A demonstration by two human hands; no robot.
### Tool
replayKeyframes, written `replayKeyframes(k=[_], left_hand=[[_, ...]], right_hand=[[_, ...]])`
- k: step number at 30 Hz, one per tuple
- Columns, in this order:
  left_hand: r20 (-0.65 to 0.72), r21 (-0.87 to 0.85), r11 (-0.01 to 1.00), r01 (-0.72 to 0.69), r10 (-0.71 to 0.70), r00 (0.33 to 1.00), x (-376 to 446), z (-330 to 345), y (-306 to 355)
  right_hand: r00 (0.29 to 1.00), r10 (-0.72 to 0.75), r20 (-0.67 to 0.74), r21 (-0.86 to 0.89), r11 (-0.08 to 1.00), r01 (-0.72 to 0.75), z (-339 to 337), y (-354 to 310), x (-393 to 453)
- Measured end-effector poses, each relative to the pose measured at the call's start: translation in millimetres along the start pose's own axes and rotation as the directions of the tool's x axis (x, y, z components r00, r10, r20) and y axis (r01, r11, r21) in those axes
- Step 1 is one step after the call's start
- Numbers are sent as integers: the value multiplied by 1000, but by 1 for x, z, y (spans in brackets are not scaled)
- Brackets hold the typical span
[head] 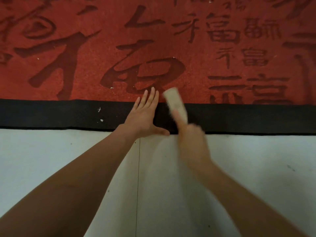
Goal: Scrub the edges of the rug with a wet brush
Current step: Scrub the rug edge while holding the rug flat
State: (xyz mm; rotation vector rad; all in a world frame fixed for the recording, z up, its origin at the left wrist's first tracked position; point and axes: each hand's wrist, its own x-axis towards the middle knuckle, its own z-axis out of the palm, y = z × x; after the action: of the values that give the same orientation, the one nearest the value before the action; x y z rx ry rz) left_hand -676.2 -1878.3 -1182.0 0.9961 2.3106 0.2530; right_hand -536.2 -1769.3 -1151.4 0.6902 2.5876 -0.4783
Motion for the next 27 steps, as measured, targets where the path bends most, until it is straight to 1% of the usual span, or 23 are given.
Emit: replayKeyframes(k=[2, 3, 4, 5, 6, 7, 9, 10, 11, 12, 13, 14, 15, 16, 17, 19, 20, 21, 22, 24, 25, 26, 27], left_hand=[[-28, -10, 1000, -8, 7, 1000, -1, 2, -3], [-31, -21, 1000, -10, 9, 999, -3, 3, -3], [-35, -29, 1000, -11, 10, 999, -3, 4, -2], [-42, -24, 1000, -9, 8, 999, -2, 4, -1], [-45, -13, 1000, -1, 0, 999, -2, 4, 1], [-40, -9, 1000, 4, -4, 999, -1, 2, 0], [-26, -12, 1000, 7, -7, 1000, 0, 1, -1], [-28, 0, 1000, 2, -2, 1000, -1, 2, -3], [-20, 14, 1000, -4, 4, 1000, -1, 1, -4], [-12, 13, 1000, -5, 5, 1000, -2, 2, -4], [-9, 10, 1000, -3, 3, 1000, -2, 1, -5], [-14, 12, 1000, -2, 2, 1000, -2, 2, -3], [-19, 18, 1000, 5, -5, 1000, -1, 2, -2], [-14, 17, 1000, 14, -14, 1000, 0, 1, 0], [-6, 9, 1000, 20, -20, 1000, 0, 0, 1], [-17, 0, 1000, 20, -19, 1000, -1, 2, -1], [-22, 6, 1000, 11, -11, 1000, -2, 1, -2], [-17, 5, 1000, 9, -9, 1000, -4, 2, -1], [-12, 8, 1000, 10, -10, 1000, -3, 0, -1], [-9, 22, 1000, 22, -21, 1000, 0, 0, 2], [-3, 25, 999, 38, -38, 999, 0, -1, 4], [15, 18, 999, 45, -45, 999, 1, -3, 5], [27, 10, 999, 46, -46, 999, 2, -4, 5]], right_hand=[[982, -177, 67, 6, 984, 177, 14, 15, -30], [975, -178, 131, -40, 982, 184, 8, 35, -38], [982, -118, 145, -146, 979, 140, -1, 53, -29], [993, -44, 105, -216, 974, 66, -10, 58, -14], [1000, -11, 24, -207, 978, 16, -11, 49, 0], [999, 3, -44, -86, 996, -7, -6, 29, 8], [1000, -11, 0, 68, 998, 11, 9, -5, -3], [996, -85, 15, 93, 992, 83, 16, -5, -13], [981, -188, 44, 62, 981, 185, 17, 8, -23], [971, -213, 110, -9, 976, 216, 8, 30, -29], [977, -164, 135, -144, 973, 183, -7, 49, -22], [992, -61, 107, -246, 965, 86, -22, 60, -8], [1000, 3, 22, -260, 966, 3, -31, 56, 9], [998, 39, -48, -168, 985, -47, -29, 41, 17], [998, 42, -36, -76, 996, -45, -25, 21, 18], [997, -66, 33, -6, 998, 66, -5, 5, -3], [980, -184, 69, -23, 982, 186, 0, 13, -16], [961, -234, 148, -71, 967, 246, -3, 32, -29], [959, -206, 197, -164, 957, 239, -11, 54, -31], [992, -55, 118, -321, 943, 90, -31, 71, -7], [999, -24, 22, -293, 956, 30, -31, 59, 6], [1000, -5, -24, -180, 984, 1, -24, 38, 11], [1000, -3, 3, -76, 997, 4, -16, 16, 6]])
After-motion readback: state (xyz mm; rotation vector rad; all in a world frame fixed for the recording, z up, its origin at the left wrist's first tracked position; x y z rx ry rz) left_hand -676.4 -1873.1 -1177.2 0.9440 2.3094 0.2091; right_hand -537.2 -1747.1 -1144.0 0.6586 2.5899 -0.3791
